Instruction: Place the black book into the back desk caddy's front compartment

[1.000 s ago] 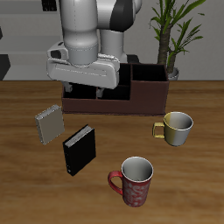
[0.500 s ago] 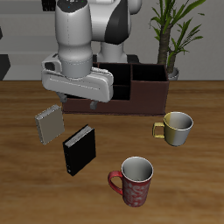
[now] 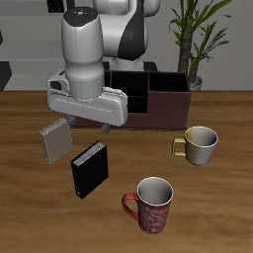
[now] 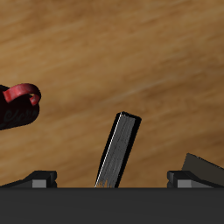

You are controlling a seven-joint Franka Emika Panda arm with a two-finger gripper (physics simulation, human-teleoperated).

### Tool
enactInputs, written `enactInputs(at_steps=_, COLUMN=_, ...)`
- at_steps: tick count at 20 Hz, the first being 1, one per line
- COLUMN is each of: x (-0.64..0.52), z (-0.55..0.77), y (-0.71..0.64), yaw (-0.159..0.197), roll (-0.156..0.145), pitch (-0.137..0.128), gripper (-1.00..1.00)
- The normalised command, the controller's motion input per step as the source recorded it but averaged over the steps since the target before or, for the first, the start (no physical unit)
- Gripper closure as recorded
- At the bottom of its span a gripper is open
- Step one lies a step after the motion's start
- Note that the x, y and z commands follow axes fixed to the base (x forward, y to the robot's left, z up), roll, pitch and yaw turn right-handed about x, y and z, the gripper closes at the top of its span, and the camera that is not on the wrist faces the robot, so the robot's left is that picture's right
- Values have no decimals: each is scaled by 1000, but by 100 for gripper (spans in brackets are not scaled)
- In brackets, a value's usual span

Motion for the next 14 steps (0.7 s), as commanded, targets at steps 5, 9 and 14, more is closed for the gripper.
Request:
enactInputs(at_steps=5, x=40, z=-225, y=-36, yaw=-42, roll=-1, pitch=11, gripper=-100)
enactInputs(at_steps=9, x=0, z=-130, y=-139, yaw=-35, roll=-19, pitch=5, gripper=-100)
enactInputs(at_steps=14, x=-1, z=-185, y=-70, yaw=-7, roll=-7, pitch=-2, gripper=-100)
